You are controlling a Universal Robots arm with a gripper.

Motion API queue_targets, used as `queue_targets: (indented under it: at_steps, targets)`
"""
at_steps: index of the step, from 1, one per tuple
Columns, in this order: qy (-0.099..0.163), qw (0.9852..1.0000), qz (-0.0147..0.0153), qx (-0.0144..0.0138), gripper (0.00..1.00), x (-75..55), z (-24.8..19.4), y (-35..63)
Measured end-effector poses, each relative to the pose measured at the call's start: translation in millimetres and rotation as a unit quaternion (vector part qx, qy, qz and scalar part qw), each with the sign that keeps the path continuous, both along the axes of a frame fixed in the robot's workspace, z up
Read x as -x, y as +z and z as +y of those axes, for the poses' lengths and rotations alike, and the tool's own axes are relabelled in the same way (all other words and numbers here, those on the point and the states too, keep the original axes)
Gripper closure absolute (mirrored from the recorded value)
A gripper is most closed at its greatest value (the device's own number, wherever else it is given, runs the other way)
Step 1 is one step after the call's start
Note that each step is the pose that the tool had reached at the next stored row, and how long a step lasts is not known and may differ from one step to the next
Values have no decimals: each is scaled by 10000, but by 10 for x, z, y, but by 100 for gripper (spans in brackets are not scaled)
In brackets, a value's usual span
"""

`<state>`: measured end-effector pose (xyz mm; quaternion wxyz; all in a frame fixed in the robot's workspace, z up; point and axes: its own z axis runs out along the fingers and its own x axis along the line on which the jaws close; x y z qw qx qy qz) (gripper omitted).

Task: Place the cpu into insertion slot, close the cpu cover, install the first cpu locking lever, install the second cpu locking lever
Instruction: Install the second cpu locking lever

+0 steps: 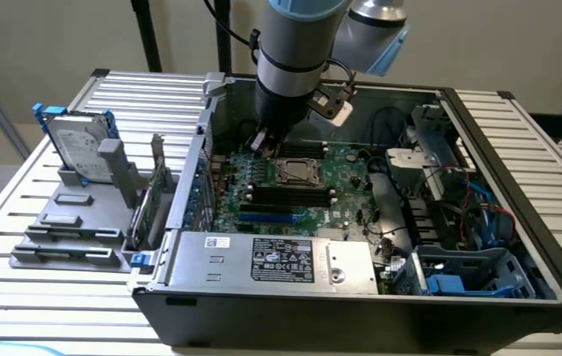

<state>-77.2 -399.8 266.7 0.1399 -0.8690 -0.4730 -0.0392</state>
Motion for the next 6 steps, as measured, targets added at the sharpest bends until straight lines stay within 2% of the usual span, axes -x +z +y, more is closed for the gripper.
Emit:
queue_targets:
  at_steps: [6]
  targets:
    - [0, 10000, 0, -7, 89, 0, 0, 0]
